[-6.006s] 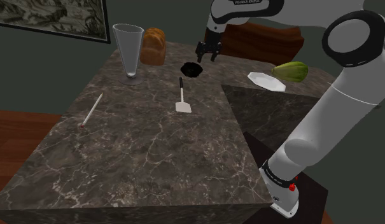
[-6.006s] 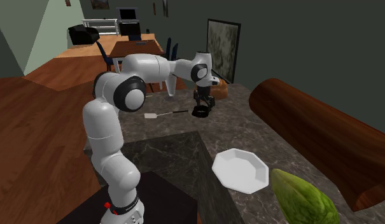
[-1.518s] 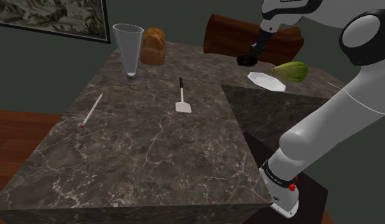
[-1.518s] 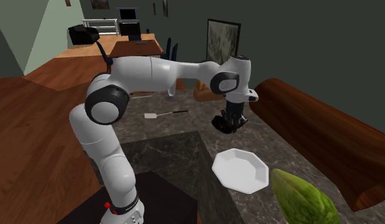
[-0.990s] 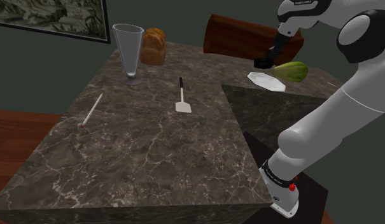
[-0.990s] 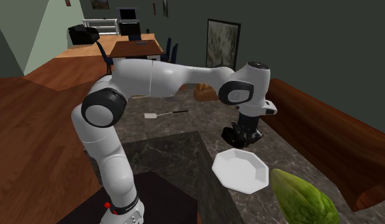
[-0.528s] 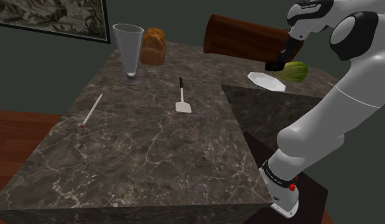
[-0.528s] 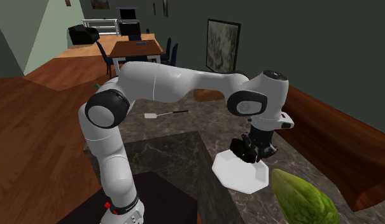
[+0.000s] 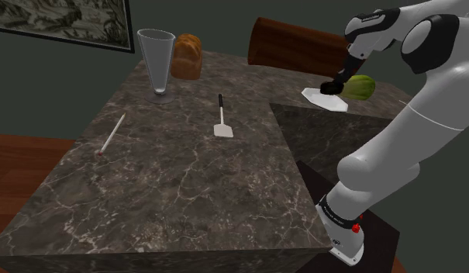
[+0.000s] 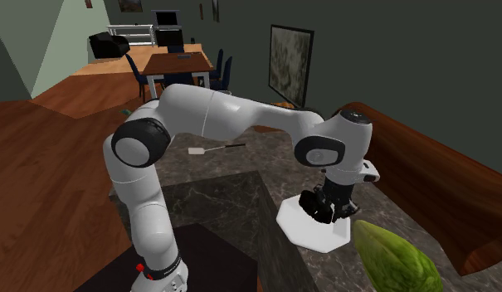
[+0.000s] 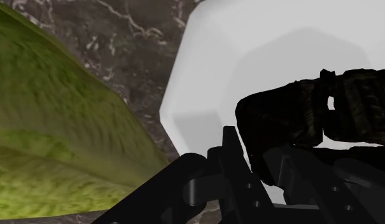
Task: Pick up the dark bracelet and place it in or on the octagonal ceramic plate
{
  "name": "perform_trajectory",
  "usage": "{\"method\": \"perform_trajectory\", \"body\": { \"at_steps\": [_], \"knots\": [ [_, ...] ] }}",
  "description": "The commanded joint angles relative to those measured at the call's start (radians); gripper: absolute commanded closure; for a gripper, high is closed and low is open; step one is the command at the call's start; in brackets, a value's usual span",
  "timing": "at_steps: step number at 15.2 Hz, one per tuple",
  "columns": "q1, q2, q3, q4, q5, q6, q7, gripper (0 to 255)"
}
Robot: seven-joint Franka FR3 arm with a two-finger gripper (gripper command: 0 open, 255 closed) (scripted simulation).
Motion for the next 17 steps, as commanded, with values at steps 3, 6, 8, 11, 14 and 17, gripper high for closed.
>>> {"method": "perform_trajectory", "body": {
  "at_steps": [3,6,8,11,14,17],
  "knots": [
    [0.000,0.009,0.000,-0.043,0.006,0.051,-0.005,255],
    [-0.001,0.013,-0.001,-0.060,0.008,0.072,-0.008,255],
    [0.000,0.013,-0.001,-0.060,0.008,0.072,-0.008,255],
    [0.000,0.013,-0.001,-0.060,0.008,0.072,-0.008,255],
    [-0.001,0.017,-0.002,-0.053,0.011,0.068,-0.010,0],
    [0.000,0.017,-0.002,-0.053,0.011,0.068,-0.009,0]
  ]
}}
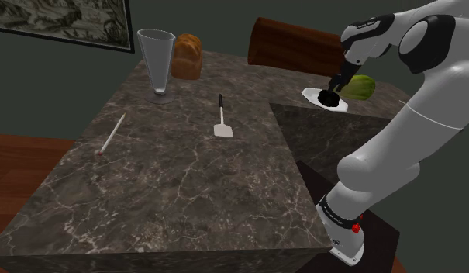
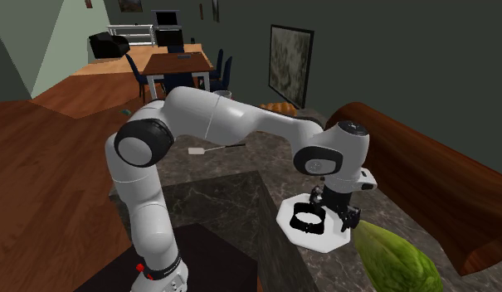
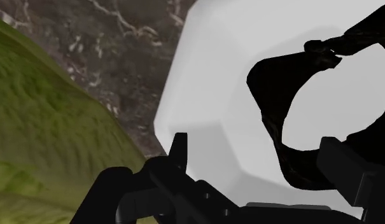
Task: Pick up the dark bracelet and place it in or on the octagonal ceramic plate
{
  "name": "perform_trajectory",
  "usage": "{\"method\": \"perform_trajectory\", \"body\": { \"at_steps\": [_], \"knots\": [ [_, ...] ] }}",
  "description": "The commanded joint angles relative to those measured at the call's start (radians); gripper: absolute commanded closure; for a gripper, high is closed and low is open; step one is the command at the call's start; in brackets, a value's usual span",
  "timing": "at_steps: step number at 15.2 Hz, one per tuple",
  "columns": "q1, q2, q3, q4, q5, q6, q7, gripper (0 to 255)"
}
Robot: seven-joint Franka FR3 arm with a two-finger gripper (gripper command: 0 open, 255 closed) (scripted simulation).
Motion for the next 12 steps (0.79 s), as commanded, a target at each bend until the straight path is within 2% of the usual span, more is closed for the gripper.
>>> {"method": "perform_trajectory", "body": {
  "at_steps": [1,5,12],
  "knots": [
    [0.000,-0.004,0.000,-0.007,-0.002,0.004,0.001,0],
    [0.000,-0.028,0.000,0.096,-0.017,-0.119,0.011,0],
    [0.000,-0.028,0.000,0.096,-0.017,-0.119,0.011,0]
  ]
}}
